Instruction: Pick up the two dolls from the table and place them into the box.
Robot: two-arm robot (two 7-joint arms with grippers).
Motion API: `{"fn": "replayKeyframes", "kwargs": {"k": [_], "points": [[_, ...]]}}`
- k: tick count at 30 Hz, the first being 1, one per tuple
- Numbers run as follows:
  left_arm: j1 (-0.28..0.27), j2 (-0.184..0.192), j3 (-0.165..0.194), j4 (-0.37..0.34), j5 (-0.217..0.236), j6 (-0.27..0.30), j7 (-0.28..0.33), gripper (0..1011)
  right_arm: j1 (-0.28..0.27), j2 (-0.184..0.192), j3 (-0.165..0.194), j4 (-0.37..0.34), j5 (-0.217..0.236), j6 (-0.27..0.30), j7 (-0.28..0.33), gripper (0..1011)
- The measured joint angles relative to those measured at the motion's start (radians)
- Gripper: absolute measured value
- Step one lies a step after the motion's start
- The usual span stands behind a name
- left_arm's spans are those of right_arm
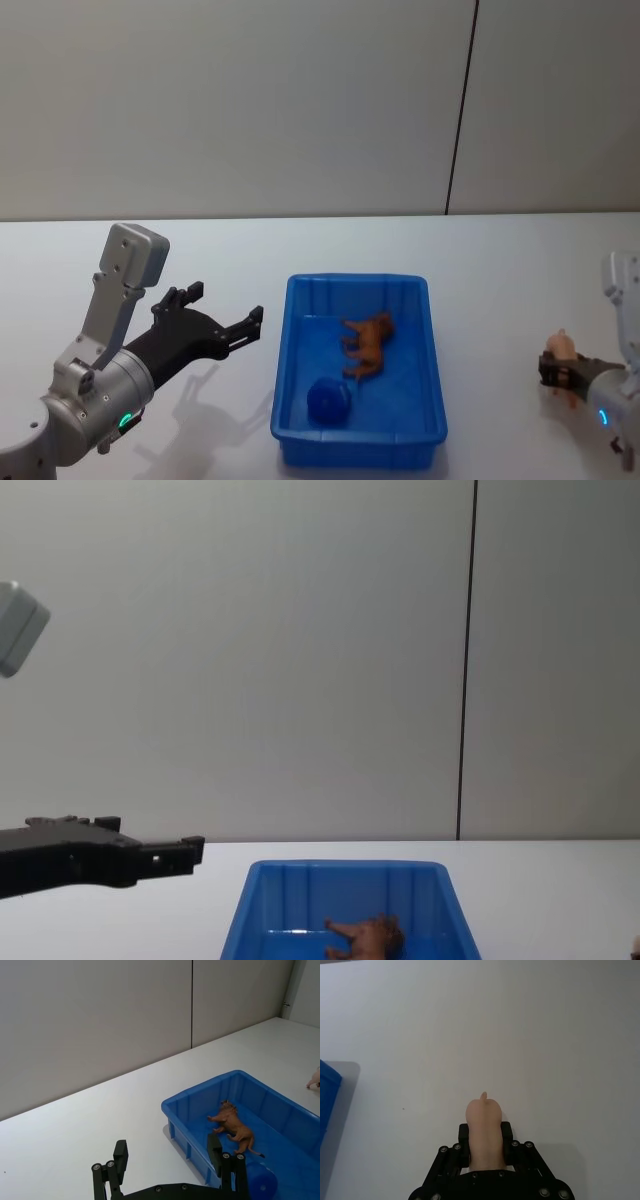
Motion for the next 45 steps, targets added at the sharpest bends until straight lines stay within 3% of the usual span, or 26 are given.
{"fn": "replayKeyframes", "kwargs": {"k": [11,26,37,45], "points": [[0.0,0.0,0.0,0.0,0.0,0.0,0.0,1001,-0.001,0.004,-0.008,-0.022,-0.034,-0.06,0.073,350],[0.0,0.0,0.0,0.0,0.0,0.0,0.0,1001,0.023,0.006,-0.024,-0.086,-0.069,-0.169,0.257,350],[0.0,0.0,0.0,0.0,0.0,0.0,0.0,1001,0.053,-0.002,-0.037,-0.106,-0.058,-0.196,0.389,350],[0.0,0.0,0.0,0.0,0.0,0.0,0.0,1001,0.087,-0.014,-0.053,-0.101,-0.043,-0.181,0.501,349]]}}
